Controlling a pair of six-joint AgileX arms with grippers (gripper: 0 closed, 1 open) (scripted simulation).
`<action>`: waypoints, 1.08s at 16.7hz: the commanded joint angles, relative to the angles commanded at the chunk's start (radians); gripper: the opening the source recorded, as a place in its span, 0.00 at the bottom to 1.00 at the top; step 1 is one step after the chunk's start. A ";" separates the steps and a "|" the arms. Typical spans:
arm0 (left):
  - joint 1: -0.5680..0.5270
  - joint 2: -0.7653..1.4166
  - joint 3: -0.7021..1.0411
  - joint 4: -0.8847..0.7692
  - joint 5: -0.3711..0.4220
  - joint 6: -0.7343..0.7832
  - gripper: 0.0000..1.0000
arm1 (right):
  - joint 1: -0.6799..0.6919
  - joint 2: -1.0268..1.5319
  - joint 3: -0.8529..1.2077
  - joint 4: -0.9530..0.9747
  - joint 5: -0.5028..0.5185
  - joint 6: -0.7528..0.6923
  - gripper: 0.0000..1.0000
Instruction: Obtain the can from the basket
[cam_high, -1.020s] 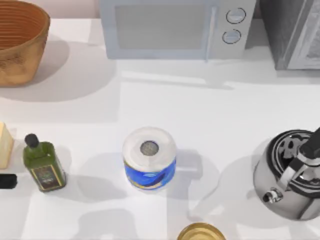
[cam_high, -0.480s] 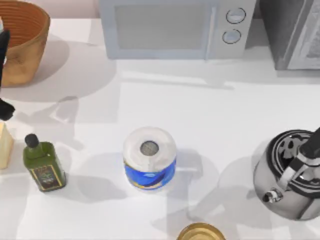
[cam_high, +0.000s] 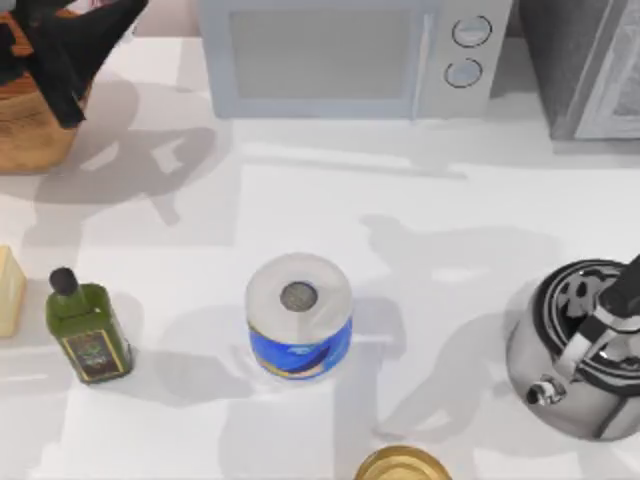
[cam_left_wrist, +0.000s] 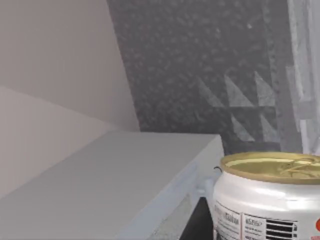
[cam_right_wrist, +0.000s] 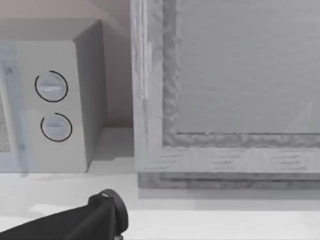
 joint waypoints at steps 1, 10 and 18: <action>-0.010 0.107 0.041 0.052 0.055 0.000 0.00 | 0.000 0.000 0.000 0.000 0.000 0.000 1.00; -0.120 0.833 0.274 0.398 0.369 -0.024 0.00 | 0.000 0.000 0.000 0.000 0.000 0.000 1.00; -0.171 0.931 0.266 0.449 0.407 -0.032 0.00 | 0.000 0.000 0.000 0.000 0.000 0.000 1.00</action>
